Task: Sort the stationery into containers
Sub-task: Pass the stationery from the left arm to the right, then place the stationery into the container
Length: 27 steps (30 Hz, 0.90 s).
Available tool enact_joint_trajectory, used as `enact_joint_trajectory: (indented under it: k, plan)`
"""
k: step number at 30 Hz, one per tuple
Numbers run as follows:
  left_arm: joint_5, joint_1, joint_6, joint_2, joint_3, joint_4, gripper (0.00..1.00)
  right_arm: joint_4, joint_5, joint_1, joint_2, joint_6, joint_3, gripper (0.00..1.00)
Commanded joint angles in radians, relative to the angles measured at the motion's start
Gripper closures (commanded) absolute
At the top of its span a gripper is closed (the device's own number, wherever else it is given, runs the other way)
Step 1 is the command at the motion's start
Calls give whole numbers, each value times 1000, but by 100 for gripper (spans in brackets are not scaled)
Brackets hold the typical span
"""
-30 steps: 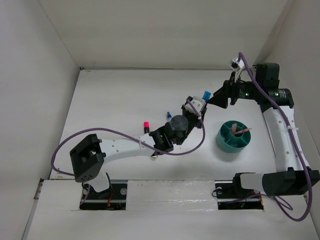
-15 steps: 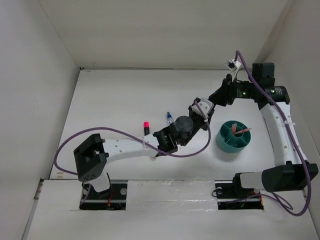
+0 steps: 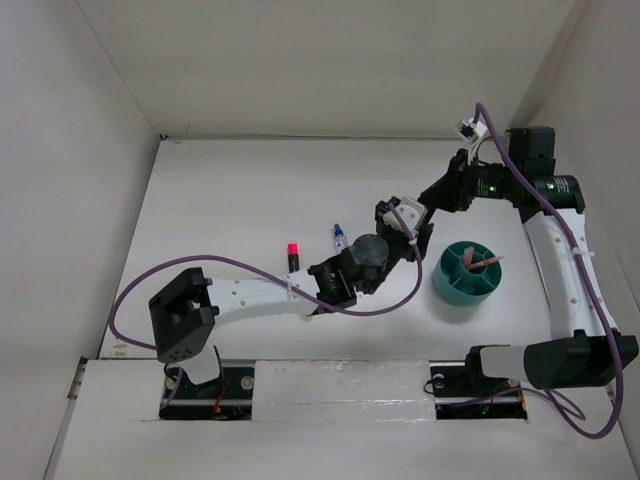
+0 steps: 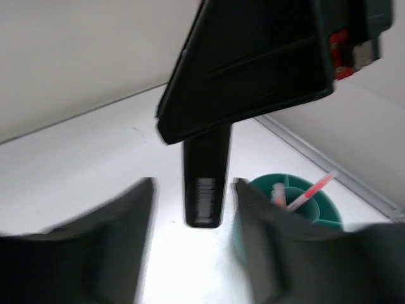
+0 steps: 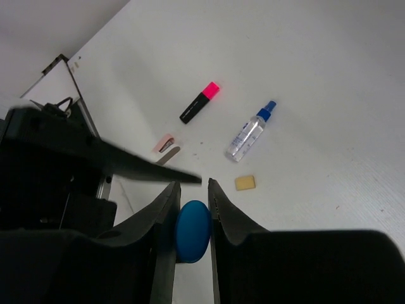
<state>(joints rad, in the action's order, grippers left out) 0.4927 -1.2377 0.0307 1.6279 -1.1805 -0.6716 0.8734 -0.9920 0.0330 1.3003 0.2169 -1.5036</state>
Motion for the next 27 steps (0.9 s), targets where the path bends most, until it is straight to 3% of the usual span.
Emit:
enact_joint_trajectory:
  k: [1,2,9,15,16,20,27]
  plan:
    - [70,-2,-32,-22,-8,-17,42,-33,10,-44,-32,27,-6,100]
    - [81,-2,-41,-22,-8,-7,1,-21,10,-44,-42,56,-6,100]
    - [125,-2,-136,-45,-19,121,0,15,41,-186,-42,232,-6,100]
    - [155,-2,-281,-132,62,282,0,130,13,-320,68,567,-26,100]
    - [143,-2,-296,-144,74,303,0,160,13,-329,91,606,-50,100]
    - [124,-2,-367,-197,148,406,0,507,-40,-375,253,1050,-141,100]
    - [104,-2,-426,-318,321,446,0,509,-40,-418,372,1076,-159,100]
